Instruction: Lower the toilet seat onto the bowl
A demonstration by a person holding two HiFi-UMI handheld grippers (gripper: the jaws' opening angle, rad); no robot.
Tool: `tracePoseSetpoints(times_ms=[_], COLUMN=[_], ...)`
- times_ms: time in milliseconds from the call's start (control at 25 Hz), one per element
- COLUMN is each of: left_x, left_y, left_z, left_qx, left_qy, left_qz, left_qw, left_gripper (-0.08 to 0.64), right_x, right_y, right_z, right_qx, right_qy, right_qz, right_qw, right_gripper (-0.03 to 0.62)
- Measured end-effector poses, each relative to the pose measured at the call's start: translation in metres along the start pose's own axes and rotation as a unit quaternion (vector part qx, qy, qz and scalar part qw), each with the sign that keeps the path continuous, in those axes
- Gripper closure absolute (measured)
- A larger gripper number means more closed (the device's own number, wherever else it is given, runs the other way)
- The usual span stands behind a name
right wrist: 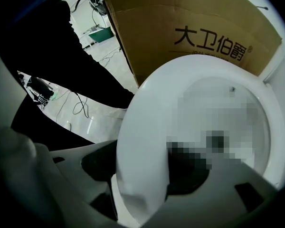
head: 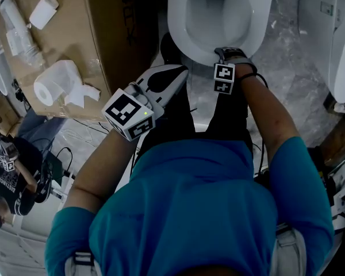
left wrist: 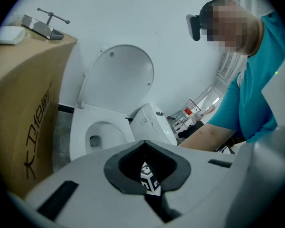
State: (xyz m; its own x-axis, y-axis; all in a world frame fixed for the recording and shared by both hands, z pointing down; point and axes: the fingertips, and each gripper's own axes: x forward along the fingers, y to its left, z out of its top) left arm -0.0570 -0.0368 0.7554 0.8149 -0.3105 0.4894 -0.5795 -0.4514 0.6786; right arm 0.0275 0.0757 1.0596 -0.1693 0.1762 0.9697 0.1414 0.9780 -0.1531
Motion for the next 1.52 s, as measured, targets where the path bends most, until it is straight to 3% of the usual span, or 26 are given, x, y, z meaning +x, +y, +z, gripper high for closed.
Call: tracePoseSetpoints(times_ms=[360, 760, 920, 1200, 1520], left_x=[0.005, 0.003, 0.006, 0.006, -0.003], left_y=[0.003, -0.006, -0.009, -0.007, -0.023], left_z=[-0.012, -0.015, -0.015, -0.019, 0.003], left_qx=[-0.012, -0.013, -0.015, -0.016, 0.001], left_qy=[0.008, 0.003, 0.002, 0.002, -0.008], left_qz=[0.0, -0.01, -0.011, -0.009, -0.008], left_qw=[0.9999, 0.9999, 0.9998, 0.9998, 0.9999], left_gripper=[0.557, 0.557, 0.557, 0.557, 0.557], right_x=[0.012, -0.029, -0.027, -0.023, -0.058], right_y=[-0.004, -0.01, -0.005, -0.005, -0.006], right_z=[-0.006, -0.007, -0.006, -0.004, -0.003], right_qx=[0.007, 0.064, 0.07, 0.069, 0.094], right_qy=[0.027, -0.022, -0.032, -0.039, -0.055], right_qz=[0.017, 0.001, 0.021, 0.034, 0.012], right_qw=[0.999, 0.998, 0.997, 0.996, 0.994], right_gripper=[0.29, 0.293, 0.339, 0.339, 0.333])
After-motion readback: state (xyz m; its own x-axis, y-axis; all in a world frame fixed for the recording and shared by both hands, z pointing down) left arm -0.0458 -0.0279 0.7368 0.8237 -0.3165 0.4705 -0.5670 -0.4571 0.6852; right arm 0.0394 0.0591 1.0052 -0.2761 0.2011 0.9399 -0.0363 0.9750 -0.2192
